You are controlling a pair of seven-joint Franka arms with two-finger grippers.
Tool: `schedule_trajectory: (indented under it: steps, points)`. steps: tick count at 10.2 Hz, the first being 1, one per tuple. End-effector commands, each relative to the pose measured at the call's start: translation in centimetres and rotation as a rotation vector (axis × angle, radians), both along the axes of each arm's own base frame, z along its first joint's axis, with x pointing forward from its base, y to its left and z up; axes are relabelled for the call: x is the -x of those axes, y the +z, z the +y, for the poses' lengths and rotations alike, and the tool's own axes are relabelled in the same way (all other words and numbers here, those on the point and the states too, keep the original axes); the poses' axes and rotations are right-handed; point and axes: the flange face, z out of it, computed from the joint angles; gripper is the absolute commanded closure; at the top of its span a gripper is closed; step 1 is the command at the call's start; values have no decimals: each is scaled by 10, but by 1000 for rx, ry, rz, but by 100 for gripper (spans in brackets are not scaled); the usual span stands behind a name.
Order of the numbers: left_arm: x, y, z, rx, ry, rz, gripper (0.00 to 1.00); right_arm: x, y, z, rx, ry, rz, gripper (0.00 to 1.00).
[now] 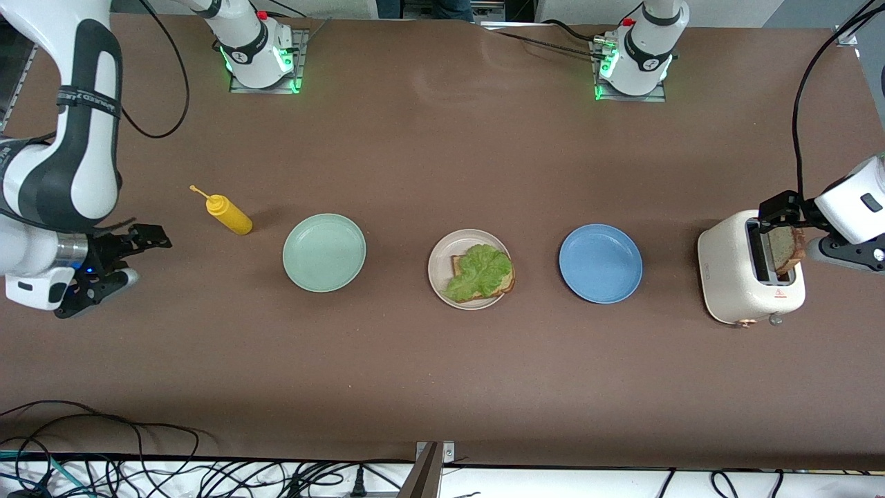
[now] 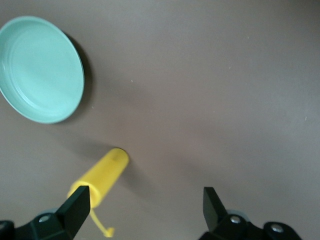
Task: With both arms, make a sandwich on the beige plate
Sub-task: 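Move the open right gripper to the yellow mustard bottle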
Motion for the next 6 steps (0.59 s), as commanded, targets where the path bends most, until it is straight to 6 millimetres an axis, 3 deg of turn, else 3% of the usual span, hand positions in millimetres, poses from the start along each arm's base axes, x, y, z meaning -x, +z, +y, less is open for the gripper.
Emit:
schedule_trajectory:
  steps: [1,3,6]
  points:
    - [4,5,-3,19,14,2,0,36,-20,-34,-196,192,-80,0]
    - [4,5,-3,20,12,2,0,51,-58,-55,-383,349,-150,0]
    - [4,5,-3,20,12,2,0,70,-91,-74,-511,478,-212,0]
